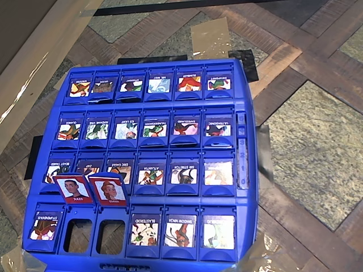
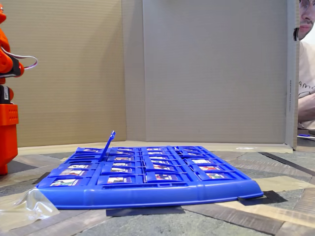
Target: Flip A0.
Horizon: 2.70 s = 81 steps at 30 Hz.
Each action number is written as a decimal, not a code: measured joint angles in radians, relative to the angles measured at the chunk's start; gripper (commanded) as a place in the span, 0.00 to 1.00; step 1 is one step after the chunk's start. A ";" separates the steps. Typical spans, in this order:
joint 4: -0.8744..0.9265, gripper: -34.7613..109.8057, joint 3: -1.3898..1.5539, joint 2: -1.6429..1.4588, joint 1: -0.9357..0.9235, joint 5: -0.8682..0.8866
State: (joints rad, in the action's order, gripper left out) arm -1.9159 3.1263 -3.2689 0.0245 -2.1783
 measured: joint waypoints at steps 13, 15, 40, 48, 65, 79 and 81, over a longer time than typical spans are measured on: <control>0.000 0.24 0.000 0.000 0.000 -0.663; 0.000 0.24 0.000 0.000 0.000 -0.670; 0.000 0.24 0.000 0.000 0.000 -0.676; 0.000 0.24 0.000 0.000 0.000 -0.713; 0.000 0.24 0.000 0.000 0.000 -0.752; 0.000 0.24 0.000 0.000 0.000 -0.752; 0.000 0.24 0.000 0.000 0.000 -0.752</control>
State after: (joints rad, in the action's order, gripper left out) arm -1.9159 3.1263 -3.2689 0.0245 -2.9299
